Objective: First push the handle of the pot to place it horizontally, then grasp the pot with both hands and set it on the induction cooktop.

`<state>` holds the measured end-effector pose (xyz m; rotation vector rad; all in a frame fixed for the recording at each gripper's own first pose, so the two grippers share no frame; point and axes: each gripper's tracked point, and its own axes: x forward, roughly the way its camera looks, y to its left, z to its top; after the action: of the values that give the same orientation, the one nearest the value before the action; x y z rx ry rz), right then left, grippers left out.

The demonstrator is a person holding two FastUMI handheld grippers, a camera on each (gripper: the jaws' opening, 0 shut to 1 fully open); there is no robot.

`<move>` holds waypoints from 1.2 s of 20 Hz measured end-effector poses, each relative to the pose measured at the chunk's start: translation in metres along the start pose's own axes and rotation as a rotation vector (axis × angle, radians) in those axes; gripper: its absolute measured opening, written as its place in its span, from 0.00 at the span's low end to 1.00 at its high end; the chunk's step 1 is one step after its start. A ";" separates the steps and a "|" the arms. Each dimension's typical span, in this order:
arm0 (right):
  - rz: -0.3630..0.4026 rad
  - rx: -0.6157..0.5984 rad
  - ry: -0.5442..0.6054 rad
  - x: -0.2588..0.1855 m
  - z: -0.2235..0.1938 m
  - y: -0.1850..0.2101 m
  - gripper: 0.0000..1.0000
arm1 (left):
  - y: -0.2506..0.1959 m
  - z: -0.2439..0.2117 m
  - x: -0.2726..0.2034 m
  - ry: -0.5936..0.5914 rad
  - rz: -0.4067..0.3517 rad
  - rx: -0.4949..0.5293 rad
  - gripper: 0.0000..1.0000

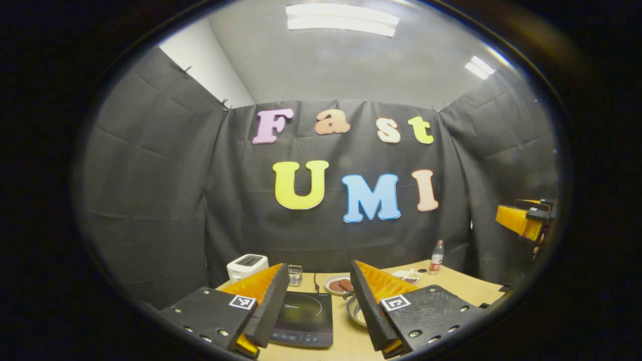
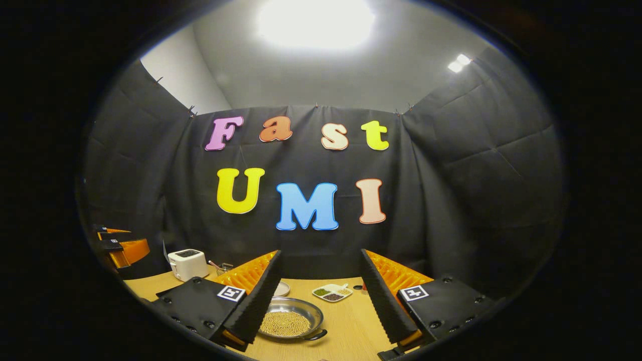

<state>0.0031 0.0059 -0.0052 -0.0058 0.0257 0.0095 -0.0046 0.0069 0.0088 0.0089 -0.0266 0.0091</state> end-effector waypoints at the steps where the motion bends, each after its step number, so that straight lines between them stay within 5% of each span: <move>1: 0.003 -0.001 0.004 0.001 -0.001 0.000 0.94 | 0.001 0.000 0.001 0.000 0.000 0.000 0.78; 5: 0.014 -0.008 0.008 0.003 -0.002 0.001 0.99 | 0.007 0.000 0.002 -0.004 0.002 0.003 0.75; 8: 0.014 -0.010 0.011 0.004 -0.004 0.008 0.91 | 0.014 -0.001 0.005 -0.004 0.002 0.003 0.75; 18: 0.003 -0.017 0.039 0.011 -0.016 0.038 0.08 | 0.045 -0.005 0.016 -0.013 -0.022 0.005 0.75; 24: 0.059 -0.028 0.108 0.016 -0.042 0.060 0.01 | 0.066 -0.006 0.021 -0.026 -0.010 -0.007 0.75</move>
<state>0.0173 0.0659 -0.0482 -0.0336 0.1334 0.0687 0.0162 0.0729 0.0043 0.0024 -0.0524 -0.0014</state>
